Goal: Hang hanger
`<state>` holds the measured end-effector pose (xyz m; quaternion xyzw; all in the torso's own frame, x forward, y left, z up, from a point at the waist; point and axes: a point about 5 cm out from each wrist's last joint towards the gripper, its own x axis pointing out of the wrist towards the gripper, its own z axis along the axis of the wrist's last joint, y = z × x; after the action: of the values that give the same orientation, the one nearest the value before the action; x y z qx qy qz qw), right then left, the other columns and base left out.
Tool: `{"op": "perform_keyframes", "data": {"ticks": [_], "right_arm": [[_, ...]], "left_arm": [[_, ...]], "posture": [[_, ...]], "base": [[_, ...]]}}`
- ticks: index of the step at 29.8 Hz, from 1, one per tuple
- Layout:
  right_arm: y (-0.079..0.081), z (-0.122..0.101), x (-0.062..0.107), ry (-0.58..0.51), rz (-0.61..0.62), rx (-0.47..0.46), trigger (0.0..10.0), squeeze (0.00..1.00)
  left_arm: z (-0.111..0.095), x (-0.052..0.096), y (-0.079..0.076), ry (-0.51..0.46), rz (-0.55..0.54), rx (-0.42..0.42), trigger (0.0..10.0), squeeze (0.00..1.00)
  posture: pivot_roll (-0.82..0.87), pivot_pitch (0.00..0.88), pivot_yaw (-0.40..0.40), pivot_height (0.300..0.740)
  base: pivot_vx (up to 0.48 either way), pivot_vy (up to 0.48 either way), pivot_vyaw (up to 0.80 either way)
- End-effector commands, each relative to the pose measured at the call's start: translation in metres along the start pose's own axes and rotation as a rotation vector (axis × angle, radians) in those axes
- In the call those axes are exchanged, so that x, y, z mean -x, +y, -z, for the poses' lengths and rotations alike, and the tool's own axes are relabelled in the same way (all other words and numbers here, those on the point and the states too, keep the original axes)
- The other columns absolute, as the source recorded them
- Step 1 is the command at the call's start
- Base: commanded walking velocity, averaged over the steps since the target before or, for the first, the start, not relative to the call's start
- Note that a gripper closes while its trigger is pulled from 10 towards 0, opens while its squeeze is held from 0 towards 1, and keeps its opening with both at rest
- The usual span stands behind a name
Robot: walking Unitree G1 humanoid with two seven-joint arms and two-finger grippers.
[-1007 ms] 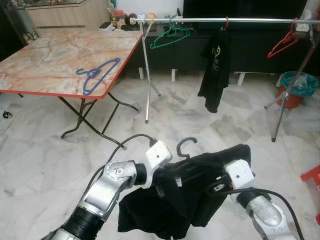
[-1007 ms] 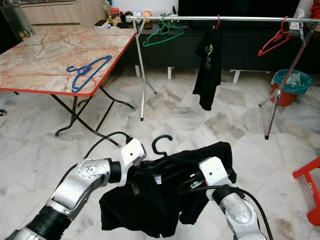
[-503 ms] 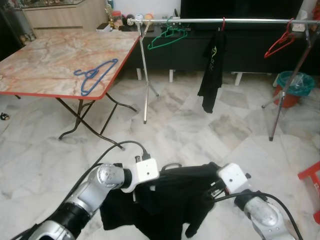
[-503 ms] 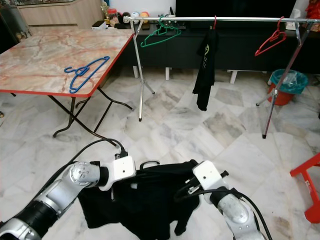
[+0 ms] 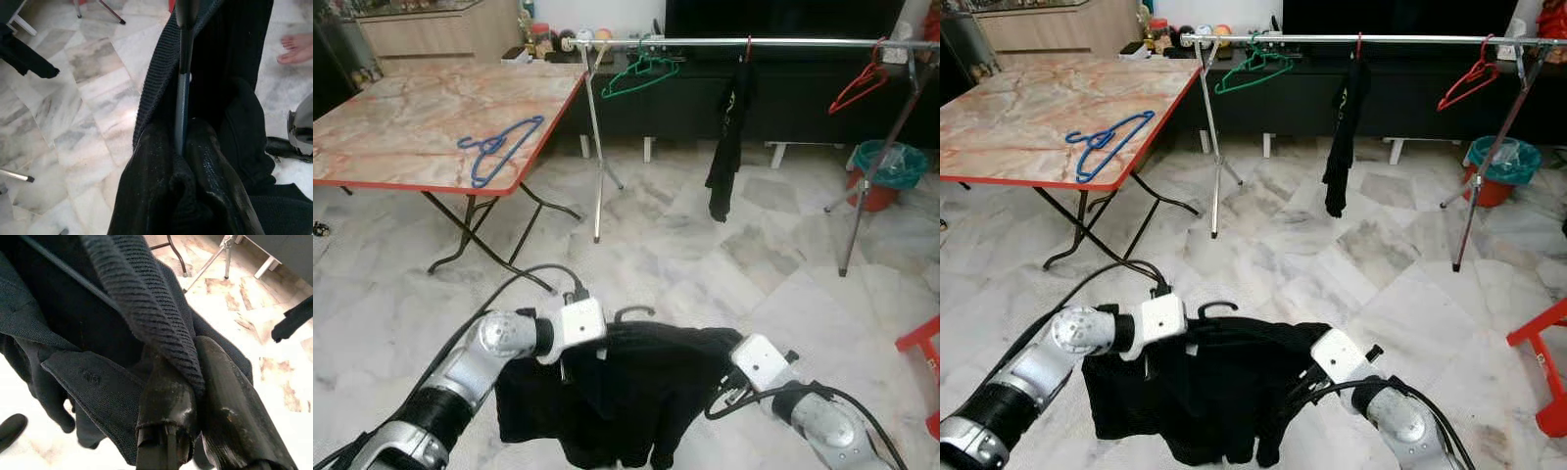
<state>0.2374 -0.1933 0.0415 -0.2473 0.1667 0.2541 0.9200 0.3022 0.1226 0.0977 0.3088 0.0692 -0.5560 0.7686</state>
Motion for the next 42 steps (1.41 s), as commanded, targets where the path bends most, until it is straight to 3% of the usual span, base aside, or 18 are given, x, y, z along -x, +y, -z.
{"op": "perform_keyframes", "data": {"ticks": [1, 3, 4, 10, 18, 21, 25, 30, 32, 36, 37, 42], "right_arm": [[-0.012, 0.029, 0.013, 0.152, 0.050, -0.020, 0.0, 0.00], [-0.014, 0.036, 0.016, 0.197, 0.074, -0.028, 0.0, 0.00], [-0.019, 0.041, 0.018, 0.230, 0.101, -0.020, 0.0, 0.00], [-0.026, 0.049, 0.024, 0.290, 0.085, 0.035, 0.0, 0.00], [-0.029, 0.054, 0.027, 0.335, 0.065, 0.043, 0.0, 0.00], [-0.030, 0.055, 0.028, 0.337, 0.067, 0.027, 0.0, 0.00], [-0.033, 0.051, 0.027, 0.324, 0.073, 0.003, 0.0, 0.00], [-0.032, 0.050, 0.025, 0.317, 0.054, -0.008, 0.0, 0.00], [-0.030, 0.048, 0.026, 0.305, 0.032, -0.035, 0.0, 0.00], [-0.030, 0.049, 0.027, 0.307, 0.028, -0.034, 0.0, 0.00], [-0.030, 0.051, 0.029, 0.322, 0.018, -0.043, 0.0, 0.00], [-0.029, 0.055, 0.031, 0.338, 0.017, -0.061, 0.0, 0.00]], "left_arm": [[0.007, 0.028, 0.024, 0.007, -0.114, 0.044, 10.0, 0.00], [0.003, 0.033, 0.024, -0.034, -0.080, 0.066, 10.0, 0.00], [0.006, 0.035, 0.020, -0.007, -0.019, 0.049, 10.0, 0.00], [0.012, 0.048, 0.013, 0.028, 0.103, 0.011, 10.0, 0.00], [0.006, 0.066, 0.025, -0.022, 0.114, 0.030, 10.0, 0.00], [0.007, 0.070, 0.027, 0.000, 0.111, -0.016, 10.0, 0.00], [0.019, 0.066, 0.023, 0.111, 0.106, -0.147, 10.0, 0.00], [0.022, 0.060, 0.021, 0.123, 0.057, -0.215, 10.0, 0.00], [0.025, 0.061, 0.030, 0.157, -0.044, -0.286, 10.0, 0.00], [0.026, 0.062, 0.033, 0.143, -0.097, -0.275, 10.0, 0.00], [0.028, 0.064, 0.036, 0.133, -0.134, -0.219, 10.0, 0.00], [0.028, 0.068, 0.038, 0.070, -0.145, -0.098, 10.0, 0.00]], "posture": [[-0.06, 0.000, 0.048, 0.740], [-0.06, 0.000, 0.047, 0.740], [-0.06, 0.000, 0.047, 0.740], [-0.06, 0.000, 0.048, 0.740], [-0.05, 0.000, 0.047, 0.740], [-0.05, 0.000, 0.047, 0.740], [-0.05, 0.000, 0.048, 0.740], [-0.06, 0.000, 0.046, 0.740], [-0.05, 0.001, 0.048, 0.740], [-0.06, 0.002, 0.052, 0.740], [-0.06, 0.002, 0.052, 0.740], [-0.05, 0.003, 0.051, 0.740]], "base": [[0.000, 0.000, 0.00], [0.000, 0.000, 0.00], [0.000, 0.000, 0.00], [0.000, 0.000, 0.00], [0.000, 0.000, 0.00], [0.000, 0.000, 0.00], [0.000, 0.000, 0.00], [0.000, 0.000, 0.00], [0.000, 0.000, 0.00], [0.000, 0.000, 0.00], [0.000, 0.000, 0.00], [0.000, 0.000, 0.00]]}}
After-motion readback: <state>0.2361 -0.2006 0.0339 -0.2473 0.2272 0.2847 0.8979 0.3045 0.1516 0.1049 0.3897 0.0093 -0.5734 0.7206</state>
